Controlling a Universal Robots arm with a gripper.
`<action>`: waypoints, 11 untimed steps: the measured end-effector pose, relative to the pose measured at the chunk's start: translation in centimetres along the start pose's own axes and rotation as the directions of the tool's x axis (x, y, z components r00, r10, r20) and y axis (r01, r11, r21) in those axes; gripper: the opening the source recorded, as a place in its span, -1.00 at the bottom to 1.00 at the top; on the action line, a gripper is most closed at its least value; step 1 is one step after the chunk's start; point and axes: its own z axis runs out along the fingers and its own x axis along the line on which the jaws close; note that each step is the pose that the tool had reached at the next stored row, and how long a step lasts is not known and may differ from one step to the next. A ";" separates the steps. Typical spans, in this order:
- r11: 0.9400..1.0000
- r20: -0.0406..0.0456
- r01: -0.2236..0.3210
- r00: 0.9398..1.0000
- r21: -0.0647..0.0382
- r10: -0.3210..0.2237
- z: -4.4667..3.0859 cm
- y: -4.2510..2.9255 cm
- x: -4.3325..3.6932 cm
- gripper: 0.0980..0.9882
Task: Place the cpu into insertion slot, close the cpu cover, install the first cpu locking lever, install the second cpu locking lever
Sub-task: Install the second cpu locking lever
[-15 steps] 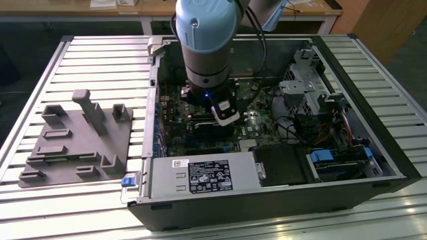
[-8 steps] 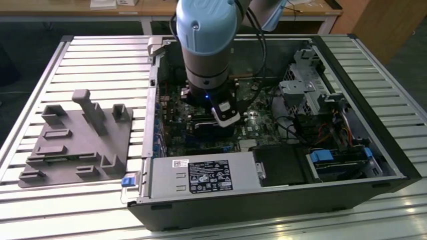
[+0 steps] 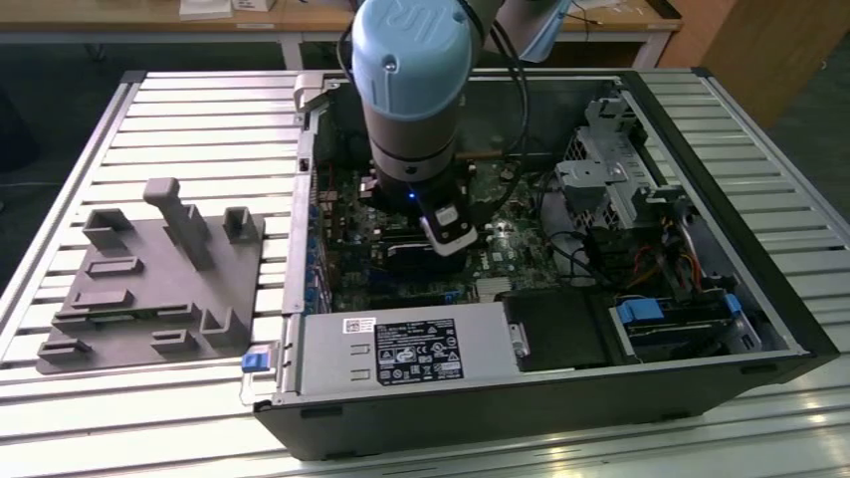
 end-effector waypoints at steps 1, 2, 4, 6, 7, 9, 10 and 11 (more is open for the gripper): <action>1.000 -0.001 0.000 1.000 -0.006 0.000 0.07 0.00 0.00 -0.98; 1.000 -0.001 -0.001 1.000 -0.012 0.001 0.14 0.00 0.01 -0.98; 1.000 -0.002 -0.001 1.000 -0.021 0.001 0.30 -0.02 0.03 -0.98; 1.000 -0.003 -0.002 1.000 -0.027 0.002 0.46 -0.06 0.05 -0.98; 1.000 -0.004 -0.002 1.000 -0.030 0.002 0.54 -0.08 0.07 -0.98; 0.999 -0.004 -0.002 1.000 -0.032 0.002 0.68 -0.10 0.15 -0.98; 0.999 -0.004 -0.002 1.000 -0.032 0.002 0.73 -0.09 0.23 -0.98; 0.999 -0.004 -0.002 1.000 -0.032 0.002 0.77 -0.07 0.33 -0.98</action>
